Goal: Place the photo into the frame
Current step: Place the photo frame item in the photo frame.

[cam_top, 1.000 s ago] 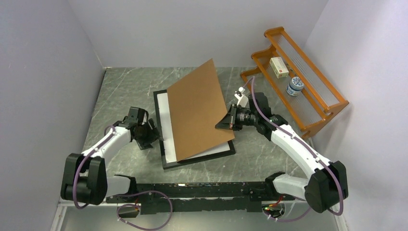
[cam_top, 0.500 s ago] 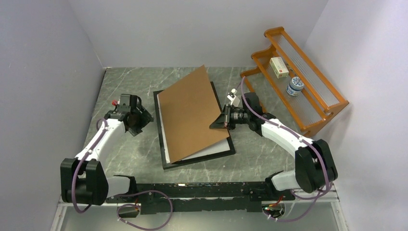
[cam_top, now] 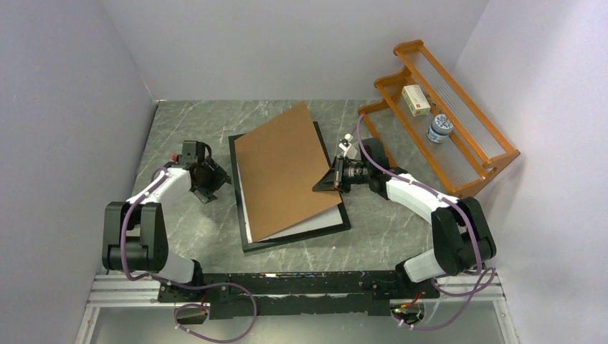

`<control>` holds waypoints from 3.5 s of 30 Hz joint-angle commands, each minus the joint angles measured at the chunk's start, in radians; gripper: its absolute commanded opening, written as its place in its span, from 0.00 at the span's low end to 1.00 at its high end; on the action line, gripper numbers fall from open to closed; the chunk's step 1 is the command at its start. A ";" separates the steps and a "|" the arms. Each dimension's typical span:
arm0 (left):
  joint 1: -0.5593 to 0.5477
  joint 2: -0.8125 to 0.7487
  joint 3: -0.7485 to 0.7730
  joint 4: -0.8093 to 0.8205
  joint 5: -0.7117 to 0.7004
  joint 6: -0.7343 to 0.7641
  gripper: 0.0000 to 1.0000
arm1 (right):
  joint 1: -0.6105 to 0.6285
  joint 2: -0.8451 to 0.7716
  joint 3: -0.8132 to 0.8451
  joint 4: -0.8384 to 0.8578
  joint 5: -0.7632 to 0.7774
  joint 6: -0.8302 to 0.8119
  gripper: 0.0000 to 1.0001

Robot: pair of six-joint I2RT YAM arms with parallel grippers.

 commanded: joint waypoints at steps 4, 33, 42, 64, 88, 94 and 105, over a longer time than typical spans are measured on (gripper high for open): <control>0.005 0.007 -0.092 0.143 0.166 0.011 0.71 | -0.003 0.015 -0.052 0.162 0.049 -0.049 0.00; 0.022 -0.098 -0.200 0.218 0.306 0.062 0.75 | 0.042 0.181 -0.093 0.283 -0.023 -0.019 0.29; 0.031 -0.064 -0.207 0.259 0.356 0.052 0.75 | 0.072 0.202 -0.075 0.255 0.002 -0.013 0.35; 0.069 -0.158 -0.169 0.100 0.268 0.136 0.77 | 0.082 0.123 0.037 -0.199 0.340 -0.223 0.74; 0.071 -0.165 -0.189 0.074 0.260 0.160 0.77 | 0.228 0.090 0.112 -0.350 0.895 -0.305 0.81; 0.071 -0.168 -0.192 0.073 0.262 0.163 0.77 | 0.229 0.003 0.094 -0.352 0.840 -0.288 0.88; 0.071 -0.164 -0.198 0.086 0.280 0.161 0.77 | 0.197 -0.044 0.085 -0.317 0.827 -0.261 0.87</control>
